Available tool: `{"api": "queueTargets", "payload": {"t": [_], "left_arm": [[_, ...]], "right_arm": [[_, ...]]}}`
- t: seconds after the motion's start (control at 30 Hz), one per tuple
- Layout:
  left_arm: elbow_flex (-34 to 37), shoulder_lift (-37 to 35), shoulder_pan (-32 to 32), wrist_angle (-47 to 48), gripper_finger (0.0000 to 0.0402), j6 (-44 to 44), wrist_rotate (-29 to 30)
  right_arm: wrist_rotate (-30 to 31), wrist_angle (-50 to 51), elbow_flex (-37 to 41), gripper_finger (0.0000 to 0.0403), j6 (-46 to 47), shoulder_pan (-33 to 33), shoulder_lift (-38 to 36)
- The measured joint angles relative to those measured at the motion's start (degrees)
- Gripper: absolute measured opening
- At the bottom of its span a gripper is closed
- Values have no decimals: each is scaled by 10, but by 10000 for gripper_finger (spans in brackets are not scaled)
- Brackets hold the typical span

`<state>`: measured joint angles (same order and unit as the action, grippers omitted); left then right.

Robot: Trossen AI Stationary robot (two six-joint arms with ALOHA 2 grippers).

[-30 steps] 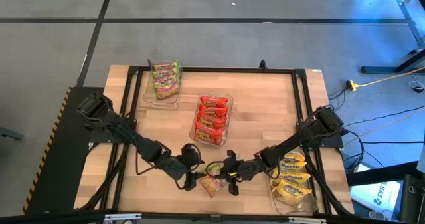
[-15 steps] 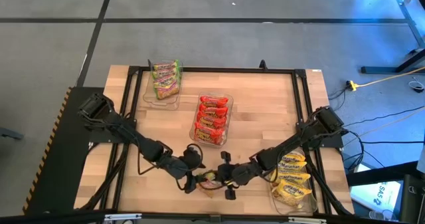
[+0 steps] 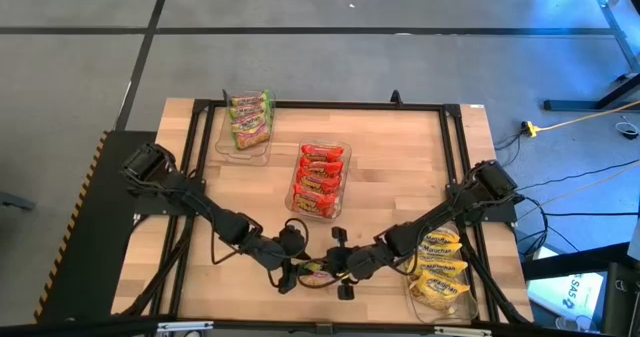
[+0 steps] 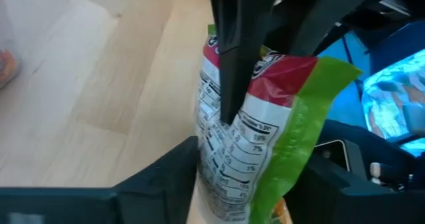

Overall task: Sort Maruchan noodles
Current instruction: Put the green noodle pack into the top transparent bin

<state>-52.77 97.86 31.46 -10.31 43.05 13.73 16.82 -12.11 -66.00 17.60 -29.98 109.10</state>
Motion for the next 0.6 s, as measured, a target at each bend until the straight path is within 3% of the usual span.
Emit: {"api": "queueTargets", "payload": {"t": [0.2,0.4,0.6], "left_arm": [[0,0,0,4,133,-15,4],[2,2,1,9,101,-32,4],[2,2,5,6,95,-49,19]], "right_arm": [[-11,2,0,55,20,8,0],[-25,14,-2,151,21,8,-17],[-44,115,-2,222,31,7,-70]]}}
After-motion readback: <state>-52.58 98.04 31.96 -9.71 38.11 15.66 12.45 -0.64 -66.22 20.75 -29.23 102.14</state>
